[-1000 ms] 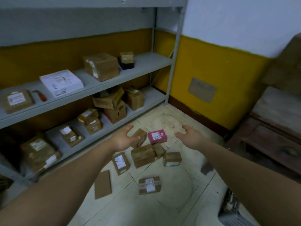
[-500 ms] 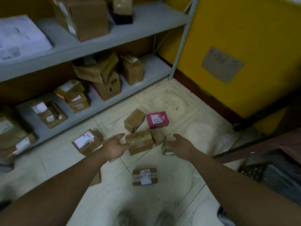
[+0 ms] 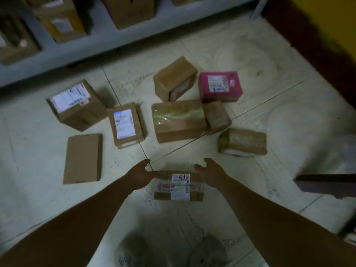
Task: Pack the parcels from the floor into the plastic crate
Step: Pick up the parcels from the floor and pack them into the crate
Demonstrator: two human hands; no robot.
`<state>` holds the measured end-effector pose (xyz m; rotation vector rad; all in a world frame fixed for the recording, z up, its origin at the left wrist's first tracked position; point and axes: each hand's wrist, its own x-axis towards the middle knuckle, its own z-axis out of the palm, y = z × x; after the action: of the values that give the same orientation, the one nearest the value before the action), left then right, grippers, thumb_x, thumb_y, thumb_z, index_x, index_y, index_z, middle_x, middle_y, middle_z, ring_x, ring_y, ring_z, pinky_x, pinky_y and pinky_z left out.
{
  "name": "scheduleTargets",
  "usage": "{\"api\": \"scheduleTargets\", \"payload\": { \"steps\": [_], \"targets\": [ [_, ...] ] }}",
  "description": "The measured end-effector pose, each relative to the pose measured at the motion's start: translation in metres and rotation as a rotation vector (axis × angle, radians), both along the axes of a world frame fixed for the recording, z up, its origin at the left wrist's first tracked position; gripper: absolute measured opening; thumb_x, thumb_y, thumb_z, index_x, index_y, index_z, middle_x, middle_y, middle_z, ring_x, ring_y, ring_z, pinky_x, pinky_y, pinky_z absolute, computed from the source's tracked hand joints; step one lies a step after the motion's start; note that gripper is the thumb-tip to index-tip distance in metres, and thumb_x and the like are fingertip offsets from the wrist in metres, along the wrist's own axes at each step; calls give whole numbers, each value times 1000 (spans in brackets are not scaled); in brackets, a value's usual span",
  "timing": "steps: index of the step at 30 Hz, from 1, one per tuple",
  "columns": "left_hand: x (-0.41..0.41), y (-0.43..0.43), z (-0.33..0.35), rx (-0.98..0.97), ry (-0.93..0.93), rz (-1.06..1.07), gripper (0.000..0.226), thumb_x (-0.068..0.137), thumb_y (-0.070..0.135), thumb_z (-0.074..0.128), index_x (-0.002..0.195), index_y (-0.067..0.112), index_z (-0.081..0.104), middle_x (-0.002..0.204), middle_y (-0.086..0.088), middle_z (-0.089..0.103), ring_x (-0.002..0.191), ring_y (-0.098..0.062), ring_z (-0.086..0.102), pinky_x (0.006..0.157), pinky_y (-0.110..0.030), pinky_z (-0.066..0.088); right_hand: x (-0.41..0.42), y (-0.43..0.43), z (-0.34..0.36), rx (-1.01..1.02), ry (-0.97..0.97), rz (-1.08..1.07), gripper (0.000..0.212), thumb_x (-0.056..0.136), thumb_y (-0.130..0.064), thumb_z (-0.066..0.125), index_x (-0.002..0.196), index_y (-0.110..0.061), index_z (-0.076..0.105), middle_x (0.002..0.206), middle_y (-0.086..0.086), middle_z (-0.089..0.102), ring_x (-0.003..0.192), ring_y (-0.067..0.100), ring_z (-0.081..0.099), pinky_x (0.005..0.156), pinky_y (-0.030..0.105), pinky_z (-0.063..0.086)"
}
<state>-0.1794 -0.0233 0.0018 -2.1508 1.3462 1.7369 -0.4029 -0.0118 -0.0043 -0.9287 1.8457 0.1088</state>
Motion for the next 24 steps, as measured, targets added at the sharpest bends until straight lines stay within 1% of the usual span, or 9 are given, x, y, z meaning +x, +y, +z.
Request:
{"api": "scheduleTargets", "payload": {
  "steps": [2,5,7,8,11,13,15,19,24],
  "targets": [
    [-10,12,-48,37,21,11,73,88,25,64,148,16,24,150,-3,31,133,-26,38,101,-27,40,0,11,-55,51,-13,-61,68,96,-41,52,148,-6,25,147,17,40,130,33,44,103,37,38],
    [-17,32,-108,135,144,83,68,79,24,75,137,12,41,127,-2,54,105,-16,55,73,-25,56,5,26,-113,108,-59,-238,75,93,-41,56,146,-1,21,141,20,45,123,34,49,103,42,43],
    [-23,43,-127,181,191,89,30,81,24,72,108,17,61,100,1,67,89,-14,63,72,-28,57,8,33,-135,136,-100,-330,79,94,-39,53,149,-2,10,136,20,48,117,34,53,101,46,45],
    [-26,47,-127,173,215,93,8,86,19,66,94,20,64,89,2,68,84,-14,64,67,-23,54,10,35,-141,128,-104,-357,77,96,-38,51,149,-3,7,132,20,51,113,33,56,98,45,47],
    [-26,47,-121,101,263,123,10,90,14,60,93,18,69,88,1,72,81,-12,69,60,-17,53,13,37,-134,32,-36,-316,72,98,-39,47,149,-7,8,133,20,52,113,35,56,97,45,47],
    [-20,42,-92,49,271,176,10,88,16,63,96,20,67,89,4,72,77,-6,70,71,-26,59,15,30,-101,-32,-11,-285,73,97,-40,48,150,-10,9,137,20,49,117,37,55,99,47,47],
    [-15,34,-53,1,275,267,15,86,18,66,98,22,60,92,8,68,82,-8,65,80,-31,55,17,21,-59,-93,-4,-279,71,97,-39,50,150,-10,12,138,21,48,118,39,53,98,45,47],
    [-6,15,61,-101,306,446,40,86,18,67,116,26,42,94,3,58,79,-10,57,72,-27,48,24,-1,59,-186,-21,-304,67,95,-42,51,147,-13,20,140,17,48,121,37,51,97,41,42],
    [23,5,229,-166,399,525,31,87,20,65,103,37,44,99,2,62,91,-20,59,81,-39,47,46,-11,234,-306,-44,-331,68,92,-47,53,146,-17,27,140,15,49,124,36,49,102,44,41]
  ]
}}
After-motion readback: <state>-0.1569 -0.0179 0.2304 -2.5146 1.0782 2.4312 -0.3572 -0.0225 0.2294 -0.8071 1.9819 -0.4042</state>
